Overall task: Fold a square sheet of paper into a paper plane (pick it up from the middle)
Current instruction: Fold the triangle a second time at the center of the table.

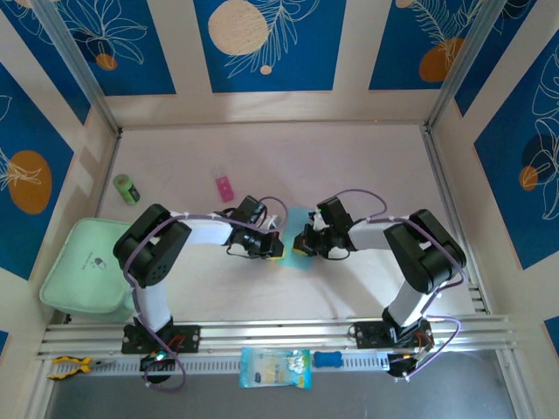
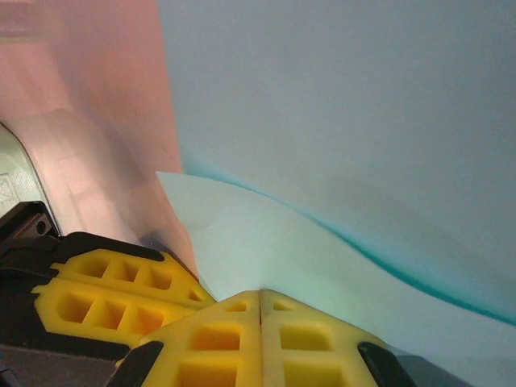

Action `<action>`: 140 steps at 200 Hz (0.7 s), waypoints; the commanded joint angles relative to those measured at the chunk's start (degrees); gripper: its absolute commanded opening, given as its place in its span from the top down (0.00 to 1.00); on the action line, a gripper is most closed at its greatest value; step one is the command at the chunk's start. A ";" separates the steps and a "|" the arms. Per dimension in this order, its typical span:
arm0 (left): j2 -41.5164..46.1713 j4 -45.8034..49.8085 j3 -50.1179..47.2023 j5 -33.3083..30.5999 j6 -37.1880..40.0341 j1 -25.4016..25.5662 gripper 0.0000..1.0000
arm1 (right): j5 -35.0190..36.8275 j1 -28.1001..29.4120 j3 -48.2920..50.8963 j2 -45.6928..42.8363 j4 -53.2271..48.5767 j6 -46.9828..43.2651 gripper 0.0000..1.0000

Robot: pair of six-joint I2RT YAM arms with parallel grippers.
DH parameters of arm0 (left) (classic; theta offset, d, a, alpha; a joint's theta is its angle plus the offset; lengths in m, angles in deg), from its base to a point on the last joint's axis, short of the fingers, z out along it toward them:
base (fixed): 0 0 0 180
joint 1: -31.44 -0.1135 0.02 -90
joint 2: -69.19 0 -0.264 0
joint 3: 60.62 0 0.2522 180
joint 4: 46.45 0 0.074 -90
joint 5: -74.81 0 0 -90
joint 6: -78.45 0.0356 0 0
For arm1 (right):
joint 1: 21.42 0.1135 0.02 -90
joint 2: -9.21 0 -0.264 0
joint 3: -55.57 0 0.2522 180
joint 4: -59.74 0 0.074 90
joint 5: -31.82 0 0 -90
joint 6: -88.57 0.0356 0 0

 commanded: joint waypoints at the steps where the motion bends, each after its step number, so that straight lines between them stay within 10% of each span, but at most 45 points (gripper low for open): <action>1: -1.55 6.62 -2.71 -5.05 1.62 0.35 1.00 | 0.37 1.02 -0.27 -1.99 -2.00 -0.96 1.00; 140: -2.49 6.94 -2.40 -4.99 1.90 0.35 1.00 | 1.93 1.30 1.38 1.69 -1.14 1.26 1.00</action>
